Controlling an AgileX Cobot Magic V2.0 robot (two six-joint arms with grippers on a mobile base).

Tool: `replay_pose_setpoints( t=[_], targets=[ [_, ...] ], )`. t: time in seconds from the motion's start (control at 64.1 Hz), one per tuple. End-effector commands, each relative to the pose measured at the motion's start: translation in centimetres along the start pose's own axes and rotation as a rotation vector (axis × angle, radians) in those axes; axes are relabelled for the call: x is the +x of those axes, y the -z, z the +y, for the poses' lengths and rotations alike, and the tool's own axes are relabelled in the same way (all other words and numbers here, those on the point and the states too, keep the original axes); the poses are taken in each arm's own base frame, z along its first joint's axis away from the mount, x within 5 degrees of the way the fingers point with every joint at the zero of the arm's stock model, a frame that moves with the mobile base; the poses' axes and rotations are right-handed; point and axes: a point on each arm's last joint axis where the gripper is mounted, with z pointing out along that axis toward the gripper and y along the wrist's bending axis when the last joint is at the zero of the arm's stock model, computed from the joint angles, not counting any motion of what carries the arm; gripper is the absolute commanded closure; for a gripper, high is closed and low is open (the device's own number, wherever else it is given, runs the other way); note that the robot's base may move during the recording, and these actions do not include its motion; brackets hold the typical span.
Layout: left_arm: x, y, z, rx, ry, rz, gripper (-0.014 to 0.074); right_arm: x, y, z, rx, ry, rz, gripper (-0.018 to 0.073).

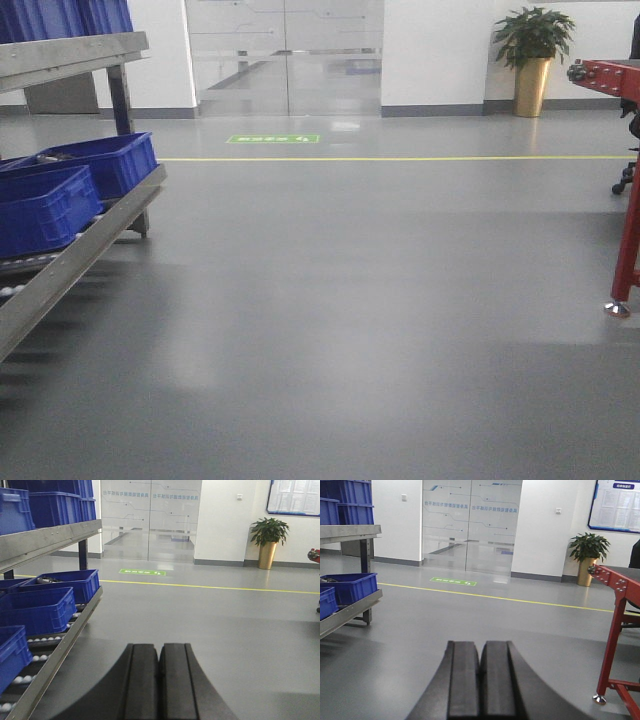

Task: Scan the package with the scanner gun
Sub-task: 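Drive the base forward along the aisle past the blue crate shelf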

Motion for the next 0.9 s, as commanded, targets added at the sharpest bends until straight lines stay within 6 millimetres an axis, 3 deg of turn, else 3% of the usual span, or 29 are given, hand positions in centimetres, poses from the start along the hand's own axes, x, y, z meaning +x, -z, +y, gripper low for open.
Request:
replay_pose_setpoints(
  t=[0.0, 0.889],
  targets=[
    [-0.25, 0.04, -0.04, 0.006, 0.005, -0.022, 0.0708, -0.16, 0.02, 0.00, 0.000, 0.007, -0.020, 0.0728],
    [-0.25, 0.04, -0.04, 0.006, 0.005, -0.022, 0.0708, -0.16, 0.02, 0.00, 0.000, 0.007, -0.020, 0.0728]
  ],
)
